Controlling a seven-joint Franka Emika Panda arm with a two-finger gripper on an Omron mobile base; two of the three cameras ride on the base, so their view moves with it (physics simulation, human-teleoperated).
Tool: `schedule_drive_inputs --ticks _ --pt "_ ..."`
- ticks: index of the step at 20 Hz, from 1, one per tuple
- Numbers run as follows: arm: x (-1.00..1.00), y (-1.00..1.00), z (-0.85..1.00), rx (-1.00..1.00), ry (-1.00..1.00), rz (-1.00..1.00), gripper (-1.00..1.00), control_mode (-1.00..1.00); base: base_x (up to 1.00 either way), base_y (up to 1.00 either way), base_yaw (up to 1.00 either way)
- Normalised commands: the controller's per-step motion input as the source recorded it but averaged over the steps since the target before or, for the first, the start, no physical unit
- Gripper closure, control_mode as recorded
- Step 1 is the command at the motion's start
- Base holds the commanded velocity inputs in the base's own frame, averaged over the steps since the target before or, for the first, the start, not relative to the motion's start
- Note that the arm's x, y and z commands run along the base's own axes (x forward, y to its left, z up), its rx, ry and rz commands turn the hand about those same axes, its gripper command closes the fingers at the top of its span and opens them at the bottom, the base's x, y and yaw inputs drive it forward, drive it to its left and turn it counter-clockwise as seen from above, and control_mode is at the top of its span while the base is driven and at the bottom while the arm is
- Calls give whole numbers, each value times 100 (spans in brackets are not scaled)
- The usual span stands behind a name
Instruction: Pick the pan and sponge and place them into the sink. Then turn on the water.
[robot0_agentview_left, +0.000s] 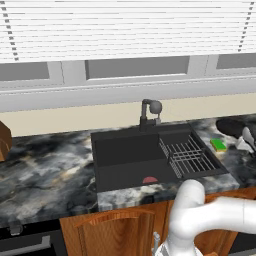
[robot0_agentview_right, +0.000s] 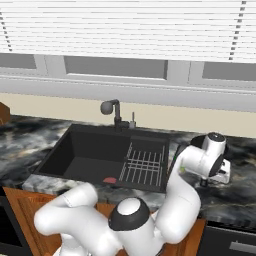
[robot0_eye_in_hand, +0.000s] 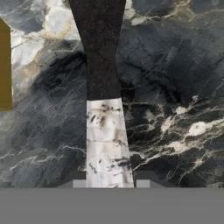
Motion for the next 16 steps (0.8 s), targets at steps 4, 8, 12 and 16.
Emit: schedule_drive_inputs --ticks 4,8,12,16 --pt "-13 19 55 0 1 -2 100 -100 0 0 0" --pt "-15 27 54 0 3 1 100 -100 0 0 0" --pt "-11 38 54 -2 7 1 100 -100 0 0 0" --pt "-2 46 45 0 6 5 100 -100 0 0 0"
